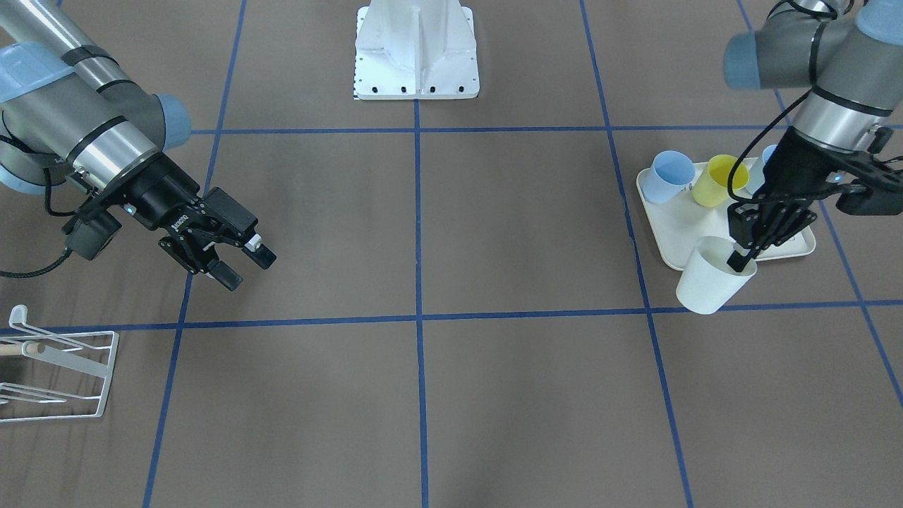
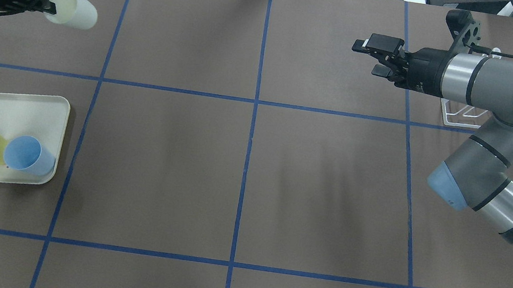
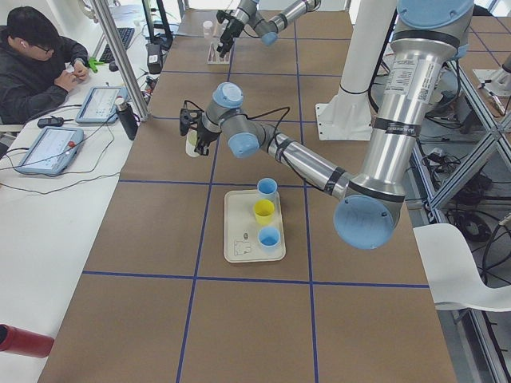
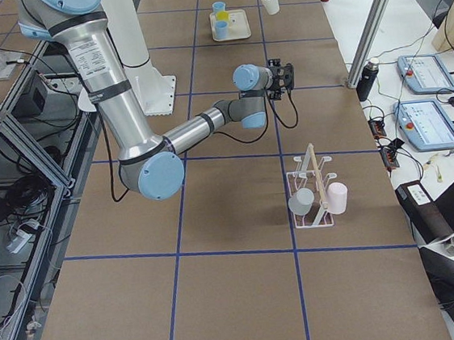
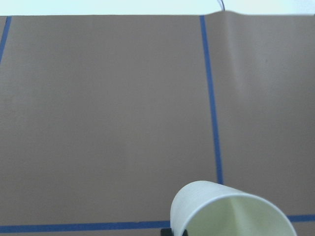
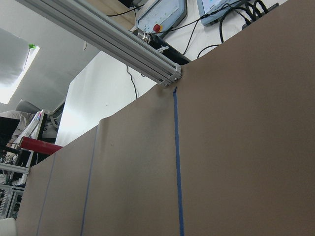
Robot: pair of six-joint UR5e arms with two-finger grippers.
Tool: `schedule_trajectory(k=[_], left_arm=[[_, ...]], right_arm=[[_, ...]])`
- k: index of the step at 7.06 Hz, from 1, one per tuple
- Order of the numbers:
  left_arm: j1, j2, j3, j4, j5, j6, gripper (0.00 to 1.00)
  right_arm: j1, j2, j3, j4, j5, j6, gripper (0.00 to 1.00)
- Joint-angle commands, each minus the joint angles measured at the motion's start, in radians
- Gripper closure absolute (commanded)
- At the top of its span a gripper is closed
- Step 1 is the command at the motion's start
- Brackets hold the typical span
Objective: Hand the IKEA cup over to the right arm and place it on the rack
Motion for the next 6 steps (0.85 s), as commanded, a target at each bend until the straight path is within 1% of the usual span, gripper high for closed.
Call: schedule_trajectory(k=[1,2,3,4,5,6], left_arm=[[0.137,-0.07,0.018,-0.113,0.137,-0.344,1.0],[0.199,-0.131,0.05,-0.162,0.212,-0.522,1.0],[0.252,-0.165,0.087,-0.24,0.287,-0.663,1.0],[0.285,-0.167,0.132,-0.407,0.341,-0.801,1.0],[0.293,-0.168,0.208,-0.6,0.393,-0.945,1.0],[0.326,-0.194,0.295,-0.772,0.474,-1.049,1.0]], right_arm=[[-0.004,0.01,0.004,0.001,-0.013,0.054,0.0],[-0.015,0.026,0.003,0.019,-0.042,0.092,0.0],[-0.047,0.036,0.001,0.061,-0.094,0.133,0.0],[-0.077,0.046,0.003,0.087,-0.148,0.17,0.0],[-0.1,0.063,0.003,0.116,-0.197,0.225,0.0],[-0.131,0.072,0.003,0.168,-0.266,0.273,0.0]])
